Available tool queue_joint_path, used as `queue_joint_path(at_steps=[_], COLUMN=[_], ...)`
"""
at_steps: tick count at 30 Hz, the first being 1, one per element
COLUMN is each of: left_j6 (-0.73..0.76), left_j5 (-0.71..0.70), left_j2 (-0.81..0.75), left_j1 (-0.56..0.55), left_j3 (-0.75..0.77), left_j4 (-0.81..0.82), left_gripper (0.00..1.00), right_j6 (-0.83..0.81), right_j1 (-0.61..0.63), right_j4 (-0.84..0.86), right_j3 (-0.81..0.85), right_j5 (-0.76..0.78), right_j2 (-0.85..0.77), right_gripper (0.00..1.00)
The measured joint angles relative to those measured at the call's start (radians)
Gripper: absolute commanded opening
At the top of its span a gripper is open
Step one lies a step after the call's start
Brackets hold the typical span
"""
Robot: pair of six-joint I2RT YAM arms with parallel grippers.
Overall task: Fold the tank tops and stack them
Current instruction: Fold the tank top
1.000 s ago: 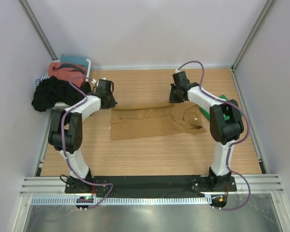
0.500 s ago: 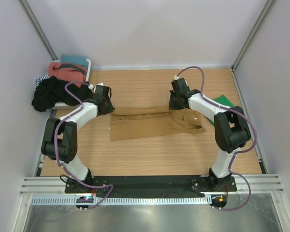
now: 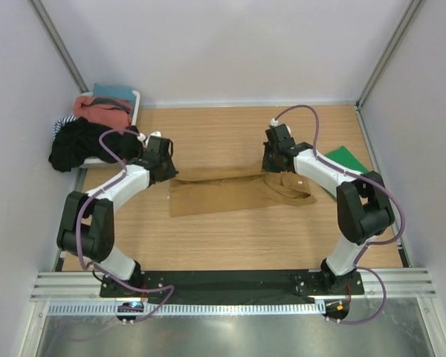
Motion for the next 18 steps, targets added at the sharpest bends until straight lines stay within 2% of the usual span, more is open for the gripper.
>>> queue_joint_path(at_steps=[18], left_j6=[-0.028], left_j5=[-0.039], left_j2=[-0.149], left_j1=[-0.031], left_j3=[-0.093], left_j4=[-0.031], left_gripper=[0.0], right_j6=[0.006], right_j1=[0.045], right_j4=[-0.015], right_j3=[-0.107], right_j5=[0.024], right_j2=[-0.145], right_gripper=[0.01])
